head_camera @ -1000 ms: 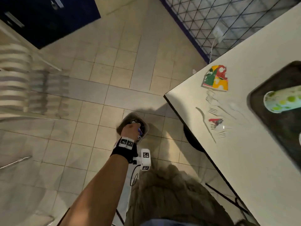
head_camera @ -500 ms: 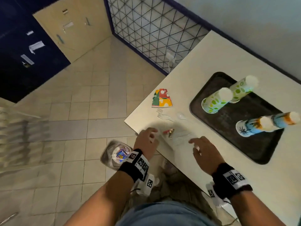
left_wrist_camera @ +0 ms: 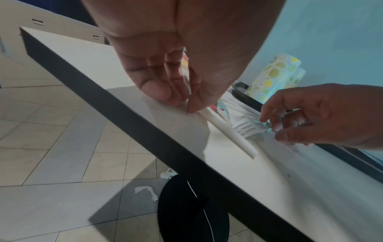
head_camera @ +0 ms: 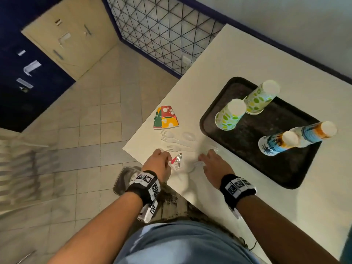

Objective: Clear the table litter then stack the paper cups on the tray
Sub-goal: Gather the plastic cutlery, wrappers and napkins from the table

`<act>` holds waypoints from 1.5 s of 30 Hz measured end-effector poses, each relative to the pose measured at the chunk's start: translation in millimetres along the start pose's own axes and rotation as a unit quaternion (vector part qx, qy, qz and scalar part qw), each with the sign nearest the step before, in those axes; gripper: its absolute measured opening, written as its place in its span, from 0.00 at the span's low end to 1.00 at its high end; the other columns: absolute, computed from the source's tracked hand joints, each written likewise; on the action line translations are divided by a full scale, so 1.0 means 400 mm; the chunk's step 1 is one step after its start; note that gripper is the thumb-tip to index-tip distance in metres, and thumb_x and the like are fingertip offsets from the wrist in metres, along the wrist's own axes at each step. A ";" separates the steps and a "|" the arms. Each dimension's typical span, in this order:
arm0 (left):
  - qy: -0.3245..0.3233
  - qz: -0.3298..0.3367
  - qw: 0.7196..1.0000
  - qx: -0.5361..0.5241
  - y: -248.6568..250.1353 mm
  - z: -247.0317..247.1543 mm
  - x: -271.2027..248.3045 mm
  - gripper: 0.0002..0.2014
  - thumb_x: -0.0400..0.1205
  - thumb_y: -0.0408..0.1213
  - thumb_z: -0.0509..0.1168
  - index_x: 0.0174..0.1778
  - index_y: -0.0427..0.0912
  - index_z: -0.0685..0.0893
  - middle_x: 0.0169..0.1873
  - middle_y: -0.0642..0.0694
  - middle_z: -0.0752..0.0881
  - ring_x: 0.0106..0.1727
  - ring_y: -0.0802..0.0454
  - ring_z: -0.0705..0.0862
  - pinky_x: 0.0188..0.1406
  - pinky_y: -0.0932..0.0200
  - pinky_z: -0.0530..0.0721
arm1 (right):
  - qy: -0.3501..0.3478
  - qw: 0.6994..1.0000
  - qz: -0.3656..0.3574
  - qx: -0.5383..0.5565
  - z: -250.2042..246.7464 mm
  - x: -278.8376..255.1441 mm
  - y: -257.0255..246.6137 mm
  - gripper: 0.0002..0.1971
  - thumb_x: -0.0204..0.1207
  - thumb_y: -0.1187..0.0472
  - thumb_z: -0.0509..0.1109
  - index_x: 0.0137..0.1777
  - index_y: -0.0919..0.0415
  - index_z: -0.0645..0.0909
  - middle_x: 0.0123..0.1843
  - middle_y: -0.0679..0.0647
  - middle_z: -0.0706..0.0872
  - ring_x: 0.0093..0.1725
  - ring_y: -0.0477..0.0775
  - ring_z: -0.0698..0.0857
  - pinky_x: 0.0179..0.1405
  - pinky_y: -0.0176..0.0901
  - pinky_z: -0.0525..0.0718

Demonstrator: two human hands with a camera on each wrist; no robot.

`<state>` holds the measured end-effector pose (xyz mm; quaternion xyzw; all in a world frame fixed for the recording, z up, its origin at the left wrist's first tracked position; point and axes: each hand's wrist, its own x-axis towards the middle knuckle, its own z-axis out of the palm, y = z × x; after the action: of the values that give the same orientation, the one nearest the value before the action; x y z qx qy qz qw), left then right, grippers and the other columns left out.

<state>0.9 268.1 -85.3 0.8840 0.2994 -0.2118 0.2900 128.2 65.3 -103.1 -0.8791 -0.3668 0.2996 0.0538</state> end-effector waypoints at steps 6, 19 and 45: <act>-0.002 0.001 0.999 -0.034 -0.012 -0.009 -0.018 0.15 0.82 0.38 0.65 0.64 0.48 0.87 0.57 0.46 0.80 0.54 0.43 0.86 0.61 0.52 0.85 | 0.027 0.999 -0.029 -0.006 0.012 -0.023 -0.016 0.20 0.80 0.64 0.70 0.69 0.47 0.78 0.58 0.56 0.75 0.47 0.60 0.83 0.49 0.50 0.87; 0.077 0.009 0.966 -0.248 -0.049 -0.049 -0.075 0.10 0.72 0.43 0.76 0.45 0.57 0.84 0.50 0.45 0.86 0.45 0.44 0.88 0.51 0.45 0.90 | 0.029 0.997 -0.002 -0.068 0.039 -0.036 -0.049 0.19 0.81 0.64 0.68 0.70 0.51 0.76 0.66 0.59 0.75 0.62 0.64 0.83 0.61 0.57 0.87; -0.072 -0.012 0.867 -0.493 0.024 -0.103 -0.079 0.12 0.94 0.36 0.54 0.54 0.41 0.82 0.40 0.39 0.87 0.32 0.47 0.85 0.33 0.55 0.83 | 0.194 0.923 -0.015 0.332 -0.107 -0.067 -0.221 0.07 0.76 0.68 0.76 0.40 0.59 0.82 0.38 0.58 0.91 0.33 0.50 0.90 0.36 0.42 0.89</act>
<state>-7.6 275.3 -33.8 0.6045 0.3534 -0.1035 0.7064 83.6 116.3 -27.3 -0.8460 -0.2417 0.2268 0.4177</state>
